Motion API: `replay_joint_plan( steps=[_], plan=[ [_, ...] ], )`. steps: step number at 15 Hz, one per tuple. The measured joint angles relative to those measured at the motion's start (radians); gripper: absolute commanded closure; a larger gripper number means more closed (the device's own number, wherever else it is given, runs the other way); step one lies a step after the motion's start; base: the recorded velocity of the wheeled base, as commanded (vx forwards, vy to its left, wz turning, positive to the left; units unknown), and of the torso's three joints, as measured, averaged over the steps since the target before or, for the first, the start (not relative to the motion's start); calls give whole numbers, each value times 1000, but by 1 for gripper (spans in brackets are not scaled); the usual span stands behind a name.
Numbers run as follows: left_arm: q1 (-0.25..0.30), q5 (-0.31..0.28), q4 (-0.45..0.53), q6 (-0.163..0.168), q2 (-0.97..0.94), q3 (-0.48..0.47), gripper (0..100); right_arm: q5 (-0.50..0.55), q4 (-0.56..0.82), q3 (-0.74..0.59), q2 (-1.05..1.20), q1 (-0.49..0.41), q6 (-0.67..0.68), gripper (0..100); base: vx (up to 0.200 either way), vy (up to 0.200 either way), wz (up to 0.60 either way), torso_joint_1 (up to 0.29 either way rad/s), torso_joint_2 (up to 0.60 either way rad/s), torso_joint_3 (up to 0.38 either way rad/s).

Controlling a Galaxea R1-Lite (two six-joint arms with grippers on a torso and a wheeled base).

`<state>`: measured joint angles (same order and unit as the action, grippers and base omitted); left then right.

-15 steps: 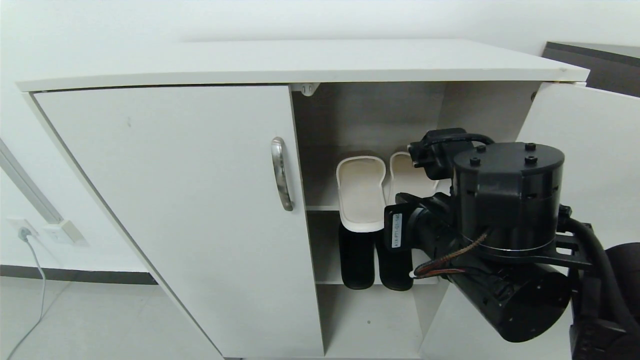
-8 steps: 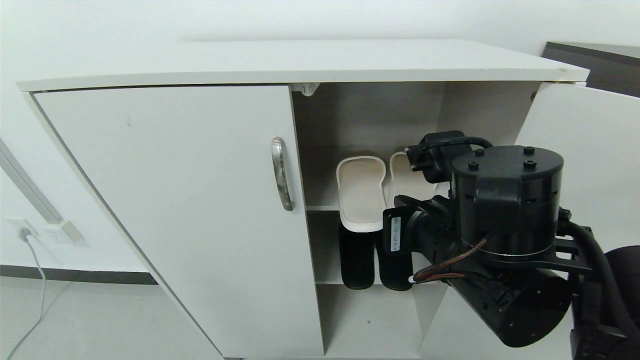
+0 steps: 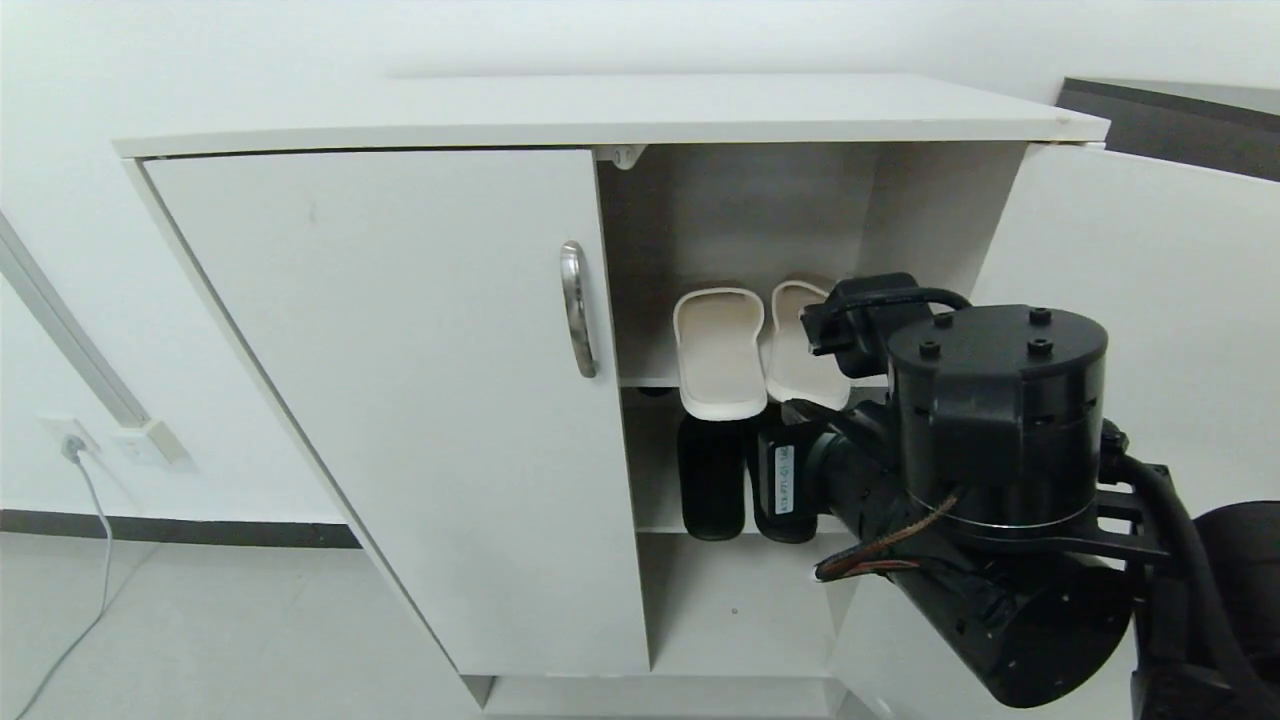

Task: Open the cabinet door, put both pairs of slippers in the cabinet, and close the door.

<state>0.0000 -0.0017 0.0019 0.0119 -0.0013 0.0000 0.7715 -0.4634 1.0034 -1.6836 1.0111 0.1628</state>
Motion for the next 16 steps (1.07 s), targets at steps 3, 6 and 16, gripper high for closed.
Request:
replay_joint_plan(
  steps=[3,6,16],
  plan=[
    [0,0,0,0,0,0,100,0,-4,-3,-1,-1,-5,100,-200,0,0,1,4,4],
    [0,0,0,0,0,0,100,-1,-3,-6,-4,-5,-5,100,-200,0,0,2,4,2],
    [0,0,0,0,0,0,100,-19,-25,-24,-35,-38,-5,100,0,0,0,0,0,0]
  ],
)
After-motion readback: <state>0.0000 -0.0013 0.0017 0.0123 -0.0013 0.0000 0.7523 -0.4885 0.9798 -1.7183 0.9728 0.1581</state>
